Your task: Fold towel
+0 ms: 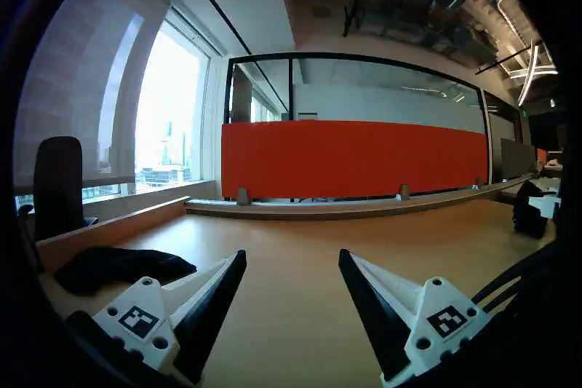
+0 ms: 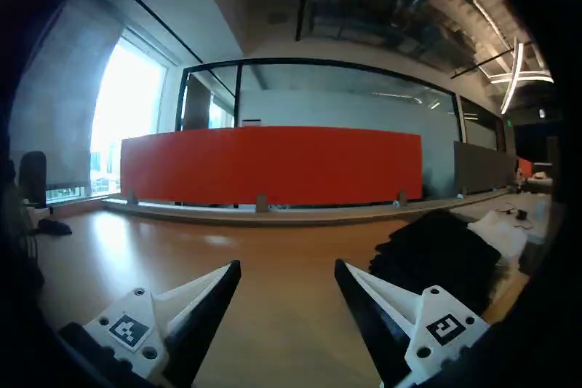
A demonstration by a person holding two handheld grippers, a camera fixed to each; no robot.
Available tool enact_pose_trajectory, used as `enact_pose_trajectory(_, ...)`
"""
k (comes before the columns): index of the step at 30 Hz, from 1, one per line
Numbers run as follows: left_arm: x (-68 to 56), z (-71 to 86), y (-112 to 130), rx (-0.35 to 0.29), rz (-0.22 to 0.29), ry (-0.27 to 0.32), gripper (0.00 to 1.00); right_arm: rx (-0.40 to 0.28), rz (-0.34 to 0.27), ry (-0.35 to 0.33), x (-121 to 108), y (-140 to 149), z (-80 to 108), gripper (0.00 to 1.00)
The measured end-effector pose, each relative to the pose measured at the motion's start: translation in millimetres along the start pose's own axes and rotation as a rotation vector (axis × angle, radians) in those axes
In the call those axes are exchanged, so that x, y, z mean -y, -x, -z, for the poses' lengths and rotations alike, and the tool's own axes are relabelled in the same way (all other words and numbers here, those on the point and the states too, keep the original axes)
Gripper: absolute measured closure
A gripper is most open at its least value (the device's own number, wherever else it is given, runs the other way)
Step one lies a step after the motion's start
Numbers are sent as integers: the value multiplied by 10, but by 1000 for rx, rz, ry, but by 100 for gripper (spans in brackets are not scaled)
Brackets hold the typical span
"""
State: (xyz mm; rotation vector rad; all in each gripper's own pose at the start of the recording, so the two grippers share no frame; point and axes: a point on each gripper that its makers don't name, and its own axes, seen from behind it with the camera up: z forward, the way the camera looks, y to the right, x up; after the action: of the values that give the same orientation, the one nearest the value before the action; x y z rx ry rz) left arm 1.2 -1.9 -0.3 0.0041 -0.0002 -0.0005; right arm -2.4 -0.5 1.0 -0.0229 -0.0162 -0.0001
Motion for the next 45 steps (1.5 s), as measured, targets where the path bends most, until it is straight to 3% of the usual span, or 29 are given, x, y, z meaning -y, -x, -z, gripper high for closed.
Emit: enact_pose_trajectory(45, -2, -4, 6, 0, 0, 0, 6, -16, 0, -11, -15, -39, 35, 0)
